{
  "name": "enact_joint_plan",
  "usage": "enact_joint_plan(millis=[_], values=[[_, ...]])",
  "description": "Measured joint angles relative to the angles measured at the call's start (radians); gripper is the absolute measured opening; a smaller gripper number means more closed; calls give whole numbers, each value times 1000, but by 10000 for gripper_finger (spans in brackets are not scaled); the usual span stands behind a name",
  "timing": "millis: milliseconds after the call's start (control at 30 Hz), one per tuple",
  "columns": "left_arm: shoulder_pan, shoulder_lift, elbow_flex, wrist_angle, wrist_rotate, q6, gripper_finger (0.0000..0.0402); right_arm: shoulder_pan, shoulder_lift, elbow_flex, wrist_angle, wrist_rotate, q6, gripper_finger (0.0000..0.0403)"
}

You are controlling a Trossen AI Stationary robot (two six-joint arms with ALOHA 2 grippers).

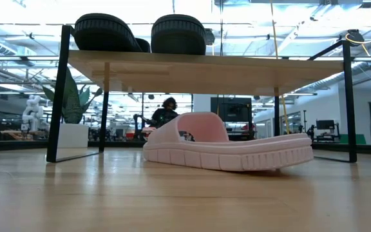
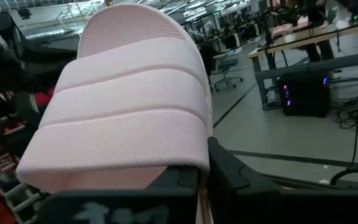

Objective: Pick and place slides into the shelf
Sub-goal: Put the right pink slipper on the shelf

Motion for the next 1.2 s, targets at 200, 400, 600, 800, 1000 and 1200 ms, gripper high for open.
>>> enact_joint_plan(millis=[200,400,600,800,1000,1200], values=[[0,0,0,0,20,-3,81,-43,57,-1,-2,-1,9,0],[0,0,0,0,24,-3,81,-80,62,-85,44,-2,49,0],[2,0,0,4,109,-79,81,-106,10,-262,282,-1,66,0],[21,0,0,109,307,-144,81,-144,-33,-341,424,1,-50,0],[63,3,0,249,525,-157,81,-191,-49,-345,428,0,-139,0],[123,17,0,377,660,-149,81,-191,-48,-345,427,-1,-167,0]])
